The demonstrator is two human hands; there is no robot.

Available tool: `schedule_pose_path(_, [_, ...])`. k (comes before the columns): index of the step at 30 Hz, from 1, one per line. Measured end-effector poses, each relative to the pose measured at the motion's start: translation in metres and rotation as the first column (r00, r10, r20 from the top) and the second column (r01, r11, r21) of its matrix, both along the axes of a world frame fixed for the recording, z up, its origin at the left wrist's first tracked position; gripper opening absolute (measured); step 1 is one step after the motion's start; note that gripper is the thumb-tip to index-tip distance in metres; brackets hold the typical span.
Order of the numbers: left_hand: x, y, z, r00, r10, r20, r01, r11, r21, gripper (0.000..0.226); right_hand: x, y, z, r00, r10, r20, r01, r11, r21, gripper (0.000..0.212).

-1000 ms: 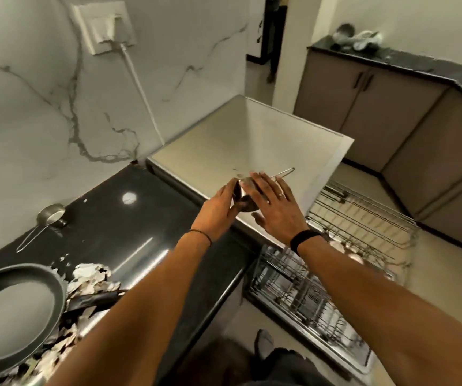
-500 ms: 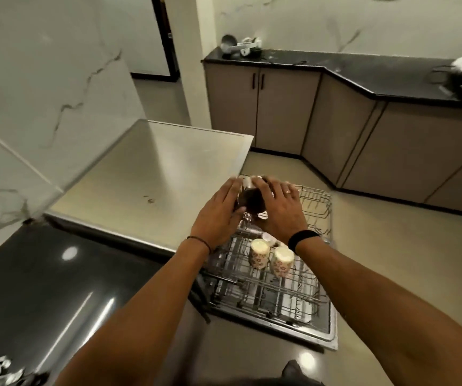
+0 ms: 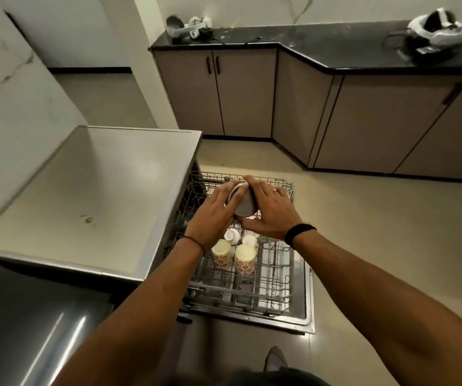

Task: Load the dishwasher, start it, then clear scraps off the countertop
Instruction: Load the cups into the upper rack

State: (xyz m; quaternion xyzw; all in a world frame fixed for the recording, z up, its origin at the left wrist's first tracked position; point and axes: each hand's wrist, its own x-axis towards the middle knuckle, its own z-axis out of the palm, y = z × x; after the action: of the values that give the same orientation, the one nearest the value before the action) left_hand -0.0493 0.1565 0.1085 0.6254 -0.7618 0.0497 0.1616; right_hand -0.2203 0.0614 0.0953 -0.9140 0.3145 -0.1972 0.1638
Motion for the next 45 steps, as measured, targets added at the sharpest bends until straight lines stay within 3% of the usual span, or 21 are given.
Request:
schedule_pose_path(8, [-0.018,-0.044,-0.022,0.969,0.154,-0.195,-0.131,0.983,0.129,0.084,-0.014,-0.019,-0.033,0.985,-0.164,0.055,0.164,0.986,0.002,0.081])
schedule_pose_path(15, [-0.007,-0.084,-0.065,0.931,0.17,-0.323,-0.089,0.963,0.253,0.081,0.002,-0.025,-0.072,0.972,-0.23,0.052,0.218,0.959,0.183,0.061])
schedule_pose_path(20, [0.013,-0.116,-0.089,0.837,0.216,-0.503,-0.053,0.947,0.318,0.071,0.027,-0.049,-0.105,0.956,-0.292,0.028,0.272,0.918,0.289,0.061])
schedule_pose_path(25, [0.045,-0.154,-0.124,0.764,0.276,-0.583,-0.03,0.918,0.395,0.058,0.055,-0.077,-0.137,0.935,-0.353,-0.021,0.336,0.869,0.363,0.053])
schedule_pose_path(34, [0.067,-0.221,-0.21,0.741,0.339,-0.58,0.021,0.851,0.525,0.063,0.084,-0.147,-0.216,0.868,-0.465,-0.174,0.494,0.77,0.404,0.047])
schedule_pose_path(45, [0.075,-0.266,-0.322,0.768,0.456,-0.451,-0.017,0.717,0.696,0.079,0.098,-0.206,-0.313,0.885,-0.349,-0.308,0.462,0.733,0.498,0.049])
